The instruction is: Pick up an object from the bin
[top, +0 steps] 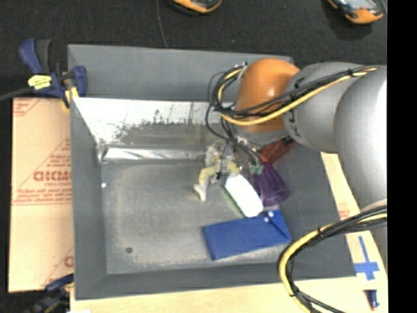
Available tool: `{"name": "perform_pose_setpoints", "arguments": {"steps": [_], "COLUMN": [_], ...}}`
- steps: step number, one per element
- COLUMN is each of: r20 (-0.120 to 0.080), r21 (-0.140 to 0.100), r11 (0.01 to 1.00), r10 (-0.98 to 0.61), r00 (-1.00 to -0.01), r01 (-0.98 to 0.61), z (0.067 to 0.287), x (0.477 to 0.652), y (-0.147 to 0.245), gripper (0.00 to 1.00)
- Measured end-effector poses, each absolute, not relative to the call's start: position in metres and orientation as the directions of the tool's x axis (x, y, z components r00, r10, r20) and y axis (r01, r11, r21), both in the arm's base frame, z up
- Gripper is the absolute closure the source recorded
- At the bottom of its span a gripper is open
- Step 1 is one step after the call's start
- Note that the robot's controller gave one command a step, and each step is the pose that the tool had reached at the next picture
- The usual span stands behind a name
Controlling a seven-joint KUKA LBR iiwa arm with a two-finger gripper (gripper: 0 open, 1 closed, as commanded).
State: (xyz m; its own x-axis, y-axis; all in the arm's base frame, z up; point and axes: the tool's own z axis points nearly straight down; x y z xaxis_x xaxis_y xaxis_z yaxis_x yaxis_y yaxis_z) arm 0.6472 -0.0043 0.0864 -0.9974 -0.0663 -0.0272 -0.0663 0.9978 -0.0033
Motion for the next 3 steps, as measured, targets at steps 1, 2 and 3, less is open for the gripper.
{"name": "perform_pose_setpoints", "arguments": {"steps": [1, 2, 3], "r20": [-0.027, -0.024, -0.025], "r21": [-0.004, -0.005, -0.003], "r11": [0.998, 0.995, 0.997], "r10": [-0.067, -0.097, -0.080], "r00": [-0.997, -0.995, -0.996], "r01": [-0.067, -0.096, -0.080], "z": [0.087, 0.155, 0.202], "x": [0.647, 0.649, 0.654], "y": [-0.004, -0.010, -0.007], "gripper": [1.00, 1.00, 1.00]}}
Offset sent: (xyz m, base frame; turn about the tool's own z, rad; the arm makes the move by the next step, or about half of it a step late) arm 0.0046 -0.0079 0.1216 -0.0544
